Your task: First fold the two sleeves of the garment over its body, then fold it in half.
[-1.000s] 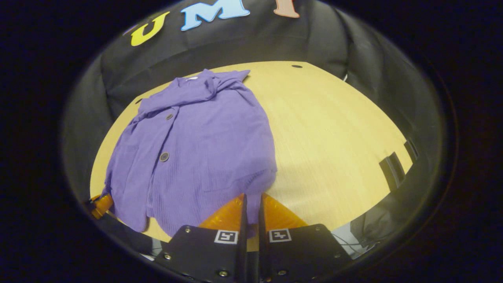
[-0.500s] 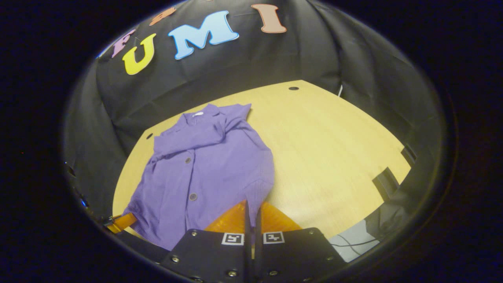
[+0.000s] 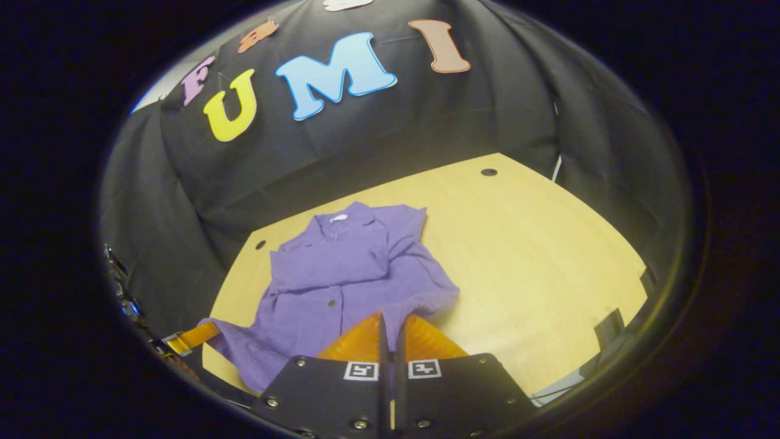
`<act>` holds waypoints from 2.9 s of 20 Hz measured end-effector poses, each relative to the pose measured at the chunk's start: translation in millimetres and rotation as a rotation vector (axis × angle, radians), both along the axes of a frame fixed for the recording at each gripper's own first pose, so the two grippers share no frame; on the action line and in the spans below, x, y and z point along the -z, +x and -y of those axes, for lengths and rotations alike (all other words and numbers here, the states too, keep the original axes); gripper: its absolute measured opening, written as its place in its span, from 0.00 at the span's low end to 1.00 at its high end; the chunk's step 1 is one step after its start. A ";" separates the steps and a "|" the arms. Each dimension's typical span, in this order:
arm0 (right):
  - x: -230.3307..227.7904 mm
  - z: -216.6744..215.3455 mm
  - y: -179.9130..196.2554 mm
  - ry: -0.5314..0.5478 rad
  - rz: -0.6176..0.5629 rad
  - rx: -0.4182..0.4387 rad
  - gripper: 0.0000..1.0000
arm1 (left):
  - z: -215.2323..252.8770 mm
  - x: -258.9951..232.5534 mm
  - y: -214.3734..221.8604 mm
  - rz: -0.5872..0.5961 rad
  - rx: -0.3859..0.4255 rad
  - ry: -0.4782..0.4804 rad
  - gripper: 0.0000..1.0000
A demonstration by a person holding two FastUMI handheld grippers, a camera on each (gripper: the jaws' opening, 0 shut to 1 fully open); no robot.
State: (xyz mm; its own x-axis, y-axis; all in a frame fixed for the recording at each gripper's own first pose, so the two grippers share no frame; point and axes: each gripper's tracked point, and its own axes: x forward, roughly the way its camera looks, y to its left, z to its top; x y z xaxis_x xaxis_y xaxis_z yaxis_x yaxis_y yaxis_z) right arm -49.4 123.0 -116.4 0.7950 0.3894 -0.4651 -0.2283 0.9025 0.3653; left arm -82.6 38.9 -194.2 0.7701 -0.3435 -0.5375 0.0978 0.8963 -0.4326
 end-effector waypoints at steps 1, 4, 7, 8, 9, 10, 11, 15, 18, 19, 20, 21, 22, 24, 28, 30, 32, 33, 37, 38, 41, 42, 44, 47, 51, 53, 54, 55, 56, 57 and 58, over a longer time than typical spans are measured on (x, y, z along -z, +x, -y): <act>-8.2 -0.7 12.1 0.007 0.006 0.000 0.03 | -2.4 -3.8 13.3 0.006 -0.008 0.001 0.07; -27.4 -3.2 48.6 0.012 0.030 -0.008 0.03 | -9.9 -8.4 52.3 0.019 -0.037 0.014 0.07; -40.4 -9.8 85.7 0.013 0.044 -0.029 0.03 | -6.8 -7.9 96.9 0.029 -0.067 0.027 0.07; -43.5 -12.2 97.6 0.012 0.046 -0.035 0.03 | -7.8 -9.4 108.8 0.032 -0.075 0.036 0.07; -46.6 -15.4 110.3 0.016 0.049 -0.043 0.03 | -8.5 -10.2 122.1 0.034 -0.084 0.039 0.08; -49.7 -18.7 123.5 0.020 0.051 -0.049 0.03 | -7.3 -12.8 137.0 0.037 -0.093 0.031 0.07; -51.0 -22.3 136.3 0.022 0.048 -0.056 0.07 | -7.8 -16.1 151.7 0.038 -0.105 0.026 0.07; -55.9 -35.3 187.4 0.031 0.048 -0.082 0.03 | -25.3 -29.2 213.4 0.071 -0.166 0.036 0.07; -57.3 -40.1 227.5 0.014 0.068 -0.099 0.03 | -32.3 -22.5 255.5 0.089 -0.208 0.067 0.07; -57.0 -40.0 240.7 0.007 0.073 -0.103 0.03 | -35.0 -17.3 267.9 0.088 -0.216 0.082 0.07; -53.7 -41.4 252.9 0.001 0.075 -0.107 0.03 | -35.4 -13.7 281.6 0.087 -0.223 0.092 0.07; -51.2 -42.0 265.3 -0.004 0.076 -0.108 0.03 | -36.6 -8.4 294.1 0.087 -0.232 0.104 0.07; -45.7 -43.8 276.3 -0.008 0.076 -0.111 0.03 | -38.5 -3.3 304.8 0.084 -0.240 0.119 0.07; -36.9 -47.2 296.1 -0.013 0.082 -0.113 0.03 | -40.0 9.1 324.7 0.088 -0.249 0.154 0.07; -12.8 -52.8 330.3 -0.048 0.094 -0.106 0.03 | -36.3 30.8 355.4 0.116 -0.231 0.268 0.07; -1.6 -55.0 346.2 -0.069 0.102 -0.100 0.03 | -35.4 40.7 366.7 0.127 -0.228 0.312 0.06; 8.6 -56.9 356.8 -0.096 0.104 -0.098 0.03 | -35.3 53.5 373.6 0.121 -0.235 0.348 0.06; 14.0 -58.7 361.4 -0.107 0.104 -0.101 0.03 | -37.4 59.8 376.5 0.108 -0.241 0.375 0.06; 24.2 -62.5 366.2 -0.165 0.110 -0.104 0.06 | -40.8 76.3 373.6 0.065 -0.264 0.429 0.11; 26.0 -62.6 365.7 -0.177 0.107 -0.101 0.06 | -39.0 80.8 372.7 0.058 -0.260 0.431 0.13; 22.1 -60.9 360.7 -0.184 0.099 -0.098 0.14 | -38.5 80.6 370.2 0.046 -0.258 0.432 0.22; 18.3 -58.2 360.0 -0.195 0.108 -0.092 0.18 | -38.2 78.3 368.2 0.046 -0.260 0.423 0.24; 5.1 -50.2 354.1 -0.216 0.133 -0.079 0.27 | -33.2 70.5 364.6 0.051 -0.259 0.385 0.48; -18.5 -41.0 340.5 -0.232 0.189 -0.055 0.57 | -30.2 53.4 356.0 0.078 -0.259 0.368 0.75; -47.0 -32.6 310.3 -0.252 0.257 -0.017 0.87 | -22.4 22.8 338.1 0.135 -0.233 0.367 0.96; -62.3 -31.7 287.8 -0.252 0.289 -0.007 0.87 | -18.8 3.6 324.4 0.172 -0.218 0.358 0.96; -70.5 -30.8 276.2 -0.254 0.307 -0.003 0.91 | -17.3 -6.6 317.5 0.189 -0.213 0.349 0.98; -79.4 -29.6 265.0 -0.256 0.325 0.001 0.91 | -15.1 -16.2 312.2 0.205 -0.206 0.338 0.96; -86.9 -28.6 253.1 -0.258 0.341 0.007 0.91 | -13.4 -26.0 304.7 0.223 -0.200 0.331 0.96; -95.4 -28.3 241.1 -0.256 0.358 0.011 0.91 | -13.4 -36.4 298.4 0.245 -0.195 0.328 0.95; -102.9 -29.4 228.5 -0.254 0.376 0.014 0.91 | -13.2 -47.1 289.9 0.266 -0.188 0.326 0.95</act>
State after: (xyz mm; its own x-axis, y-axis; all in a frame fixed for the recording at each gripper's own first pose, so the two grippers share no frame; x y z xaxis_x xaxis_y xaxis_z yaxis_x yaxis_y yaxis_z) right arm 179.1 152.4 -13.5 0.9312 0.2886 -0.2227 -0.2902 0.9566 0.0262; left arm 207.3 52.1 -147.1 0.9286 -0.0305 -0.3699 -0.0099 0.9942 -0.1067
